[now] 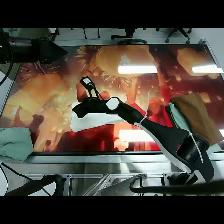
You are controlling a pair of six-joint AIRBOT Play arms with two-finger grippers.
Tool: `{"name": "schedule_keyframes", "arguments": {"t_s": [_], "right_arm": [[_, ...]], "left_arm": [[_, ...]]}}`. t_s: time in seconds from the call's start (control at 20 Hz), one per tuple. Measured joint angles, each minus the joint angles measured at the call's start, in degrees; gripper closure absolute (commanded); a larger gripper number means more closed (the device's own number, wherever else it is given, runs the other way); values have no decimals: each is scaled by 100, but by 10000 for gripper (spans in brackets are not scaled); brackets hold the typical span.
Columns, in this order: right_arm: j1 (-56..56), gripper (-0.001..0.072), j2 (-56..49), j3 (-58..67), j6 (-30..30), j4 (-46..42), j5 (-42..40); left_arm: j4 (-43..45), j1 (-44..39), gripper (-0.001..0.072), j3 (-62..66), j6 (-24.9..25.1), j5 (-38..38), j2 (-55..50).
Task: Fold the shirts.
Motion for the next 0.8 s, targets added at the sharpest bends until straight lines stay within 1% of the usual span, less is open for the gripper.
{"name": "schedule_keyframes", "arguments": {"t_s": [0.15, 0.2, 0.25, 0.35, 0.45, 0.55, 0.65, 0.8], "right_arm": [[-160, 274, 79, 0, -186, -9, 361], [-345, 274, 164, 2, -162, -74, 570], [-586, 273, 260, 2, 4, -168, 815], [-1141, 266, 424, 2, 468, -481, 1325], [-1829, 97, 535, 4, 1113, -1001, 1908], [-2468, 94, 544, -4, 1788, -1578, 2516], [-2951, 94, 439, -50, 2297, -1985, 3001], [-3285, 94, 151, -168, 2704, -2249, 3405]], "left_arm": [[-15, 11, 693, -9, 61, -13, -2], [-15, 13, 692, -9, 68, -17, -24], [-17, 13, 692, -9, 83, -26, -52], [-17, 13, 692, -11, 85, -98, -122], [-39, 13, 692, -11, 90, -190, -192], [-59, 13, 692, -11, 98, -240, -225], [-59, 13, 692, -11, 98, -260, -245], [-63, 13, 692, -11, 98, -262, -254]]}}
